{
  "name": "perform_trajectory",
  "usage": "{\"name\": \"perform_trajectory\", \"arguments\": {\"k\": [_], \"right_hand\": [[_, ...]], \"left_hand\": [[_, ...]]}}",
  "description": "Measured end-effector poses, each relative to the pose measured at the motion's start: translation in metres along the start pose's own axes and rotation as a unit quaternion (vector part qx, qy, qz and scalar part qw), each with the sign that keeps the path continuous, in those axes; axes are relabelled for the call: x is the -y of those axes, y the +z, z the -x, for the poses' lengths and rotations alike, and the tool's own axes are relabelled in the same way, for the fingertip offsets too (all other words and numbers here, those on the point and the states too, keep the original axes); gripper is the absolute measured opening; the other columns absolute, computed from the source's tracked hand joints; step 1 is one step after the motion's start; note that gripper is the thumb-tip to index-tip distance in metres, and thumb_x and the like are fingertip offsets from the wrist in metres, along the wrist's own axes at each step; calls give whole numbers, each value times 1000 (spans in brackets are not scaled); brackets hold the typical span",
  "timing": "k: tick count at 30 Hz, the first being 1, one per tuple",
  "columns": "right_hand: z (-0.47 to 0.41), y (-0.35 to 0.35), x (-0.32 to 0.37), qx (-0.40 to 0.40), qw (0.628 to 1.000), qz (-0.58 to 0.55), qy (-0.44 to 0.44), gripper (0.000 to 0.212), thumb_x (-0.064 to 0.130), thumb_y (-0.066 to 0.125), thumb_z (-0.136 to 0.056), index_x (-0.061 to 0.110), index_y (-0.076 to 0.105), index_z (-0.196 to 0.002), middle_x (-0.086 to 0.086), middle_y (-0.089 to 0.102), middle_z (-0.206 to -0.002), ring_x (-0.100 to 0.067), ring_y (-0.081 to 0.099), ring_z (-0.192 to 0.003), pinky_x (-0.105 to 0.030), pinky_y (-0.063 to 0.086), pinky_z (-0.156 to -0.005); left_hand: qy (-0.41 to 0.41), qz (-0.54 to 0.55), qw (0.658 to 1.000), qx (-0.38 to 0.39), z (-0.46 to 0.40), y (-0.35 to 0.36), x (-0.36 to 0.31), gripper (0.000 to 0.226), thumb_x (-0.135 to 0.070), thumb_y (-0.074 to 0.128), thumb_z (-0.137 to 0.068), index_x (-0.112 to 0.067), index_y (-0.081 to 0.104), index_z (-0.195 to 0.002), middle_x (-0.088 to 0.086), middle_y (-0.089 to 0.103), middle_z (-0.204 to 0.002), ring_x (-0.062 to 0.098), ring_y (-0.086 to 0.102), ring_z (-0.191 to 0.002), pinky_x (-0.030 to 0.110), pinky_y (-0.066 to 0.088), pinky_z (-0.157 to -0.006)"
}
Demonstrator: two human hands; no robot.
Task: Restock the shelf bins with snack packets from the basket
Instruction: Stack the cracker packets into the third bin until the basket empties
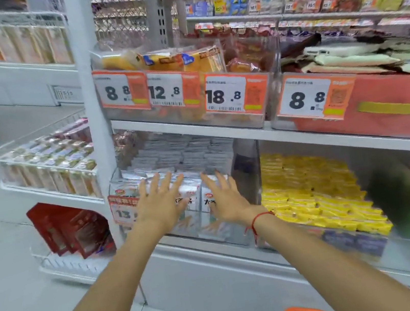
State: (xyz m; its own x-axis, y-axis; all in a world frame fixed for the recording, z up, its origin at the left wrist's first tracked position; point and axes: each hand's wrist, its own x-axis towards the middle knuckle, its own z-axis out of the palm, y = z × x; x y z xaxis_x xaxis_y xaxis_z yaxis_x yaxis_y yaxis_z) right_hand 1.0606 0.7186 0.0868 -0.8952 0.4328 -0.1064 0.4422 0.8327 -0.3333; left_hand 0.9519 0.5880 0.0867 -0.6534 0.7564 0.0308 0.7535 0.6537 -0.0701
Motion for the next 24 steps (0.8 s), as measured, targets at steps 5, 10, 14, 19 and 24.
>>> {"name": "perform_trajectory", "arguments": {"k": [5, 10, 14, 19, 24], "right_hand": [[-18, -2, 0, -154, 986, -30, -51, 58, 6, 46, -96, 20, 27, -149, -6, 19, -156, -29, 21, -142, -37, 27, -112], [-27, 22, 0, -116, 991, -23, -60, 63, 10, 41, -99, 15, 8, -152, 1, -1, -160, -16, 1, -147, -35, 18, -118], [-24, 9, 0, -87, 996, -13, -16, 63, 18, 44, -97, 20, 12, -151, -6, 7, -157, -24, 5, -146, -39, 17, -117], [-9, 2, 2, -71, 996, 23, 43, 63, 30, 37, -96, 30, 8, -151, -4, -1, -159, -27, -2, -145, -46, 3, -117], [-14, -2, 36, -147, 986, 33, -73, 66, 57, 19, -93, 31, 7, -152, -1, 2, -160, -25, -2, -147, -47, -5, -117]], "left_hand": [[-8, 64, 997, -45, -14, 0, 12, 58, -51, 18, -101, -29, 5, -153, -5, 12, -160, 21, 5, -148, 45, -2, -119], [20, 55, 997, -41, -10, 5, 15, 56, -53, 16, -100, -33, 8, -153, -5, 7, -161, 21, 2, -148, 45, -5, -118], [41, 60, 992, -100, -6, 4, 19, 59, -55, 23, -99, -34, 7, -152, -6, 4, -161, 19, -3, -148, 45, -5, -118], [18, 134, 975, -174, 8, 17, 54, 80, -73, 9, -85, -31, 4, -153, -8, -4, -160, 16, -8, -148, 40, -7, -118], [-30, 147, 978, -147, -2, 24, 88, 57, -45, 11, -102, -24, 2, -153, -3, -2, -161, 12, -9, -147, 34, -8, -118]]}}
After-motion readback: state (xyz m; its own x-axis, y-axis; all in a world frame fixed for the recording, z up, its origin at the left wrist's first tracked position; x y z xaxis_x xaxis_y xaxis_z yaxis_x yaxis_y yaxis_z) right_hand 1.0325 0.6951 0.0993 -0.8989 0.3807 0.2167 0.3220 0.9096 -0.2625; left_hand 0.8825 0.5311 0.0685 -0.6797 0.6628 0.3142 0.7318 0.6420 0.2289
